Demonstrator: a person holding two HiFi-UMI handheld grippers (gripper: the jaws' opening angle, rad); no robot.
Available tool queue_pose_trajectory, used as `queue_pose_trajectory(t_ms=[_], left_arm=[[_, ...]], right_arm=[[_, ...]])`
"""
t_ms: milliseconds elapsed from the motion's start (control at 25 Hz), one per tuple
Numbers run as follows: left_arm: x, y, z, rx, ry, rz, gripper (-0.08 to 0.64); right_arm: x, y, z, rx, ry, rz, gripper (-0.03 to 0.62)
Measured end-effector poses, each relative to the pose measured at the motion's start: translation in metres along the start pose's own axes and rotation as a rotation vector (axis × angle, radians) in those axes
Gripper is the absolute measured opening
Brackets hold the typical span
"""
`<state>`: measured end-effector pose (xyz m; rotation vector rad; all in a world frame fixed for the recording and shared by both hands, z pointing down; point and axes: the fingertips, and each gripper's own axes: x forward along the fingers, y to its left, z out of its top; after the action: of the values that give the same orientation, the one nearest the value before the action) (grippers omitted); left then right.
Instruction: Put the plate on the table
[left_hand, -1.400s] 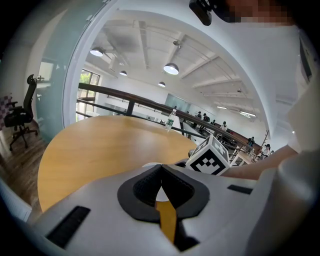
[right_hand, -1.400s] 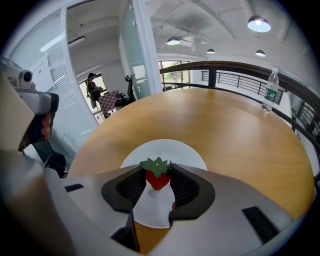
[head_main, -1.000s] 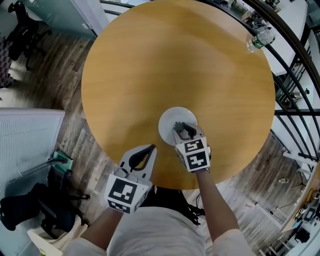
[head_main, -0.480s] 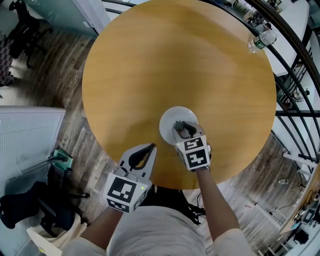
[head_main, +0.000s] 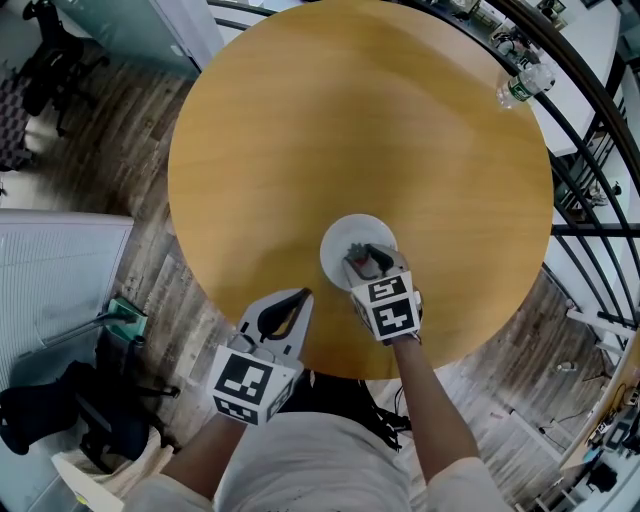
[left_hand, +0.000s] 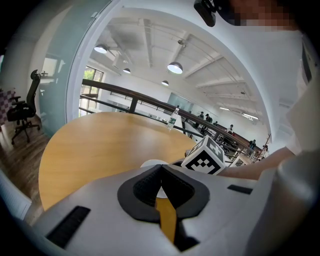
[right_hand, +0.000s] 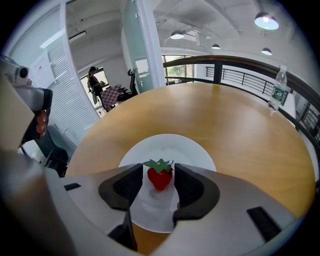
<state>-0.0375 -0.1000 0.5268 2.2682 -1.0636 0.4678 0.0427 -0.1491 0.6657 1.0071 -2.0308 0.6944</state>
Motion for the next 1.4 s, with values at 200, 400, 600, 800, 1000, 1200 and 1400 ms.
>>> queue_pose_trajectory(t_ms=[200,400,600,800,1000,1200,1400], left_arm=[[0.001,-0.002,-0.002,0.006,0.000,0.000,0.021],[-0.003,-0.005,0.000,0.018,-0.007,-0.003,0.021],[-0.011,-0.008,0.005,0.040,-0.017,0.002,0.021],[-0.028,-0.017,0.014,0.063,-0.035,0.004,0.021],[-0.051,-0.034,0.027,0.093,-0.071,-0.002,0.021],[-0.069,-0.052,0.033,0.098,-0.097,-0.022,0.021],[-0.087,-0.072,0.039,0.117,-0.122,-0.042,0.021]], right_arm=[[-0.003,-0.001,0.000,0.005,-0.012,-0.001,0.212],[-0.012,0.002,0.002,0.017,-0.038,0.005,0.212],[-0.029,0.008,0.007,0.039,-0.078,0.020,0.212],[-0.066,0.020,0.015,0.045,-0.125,0.037,0.212],[-0.118,0.033,0.029,0.060,-0.204,0.051,0.211],[-0.176,0.038,0.039,0.054,-0.288,0.005,0.148],[-0.228,0.042,0.043,0.091,-0.378,-0.048,0.075]])
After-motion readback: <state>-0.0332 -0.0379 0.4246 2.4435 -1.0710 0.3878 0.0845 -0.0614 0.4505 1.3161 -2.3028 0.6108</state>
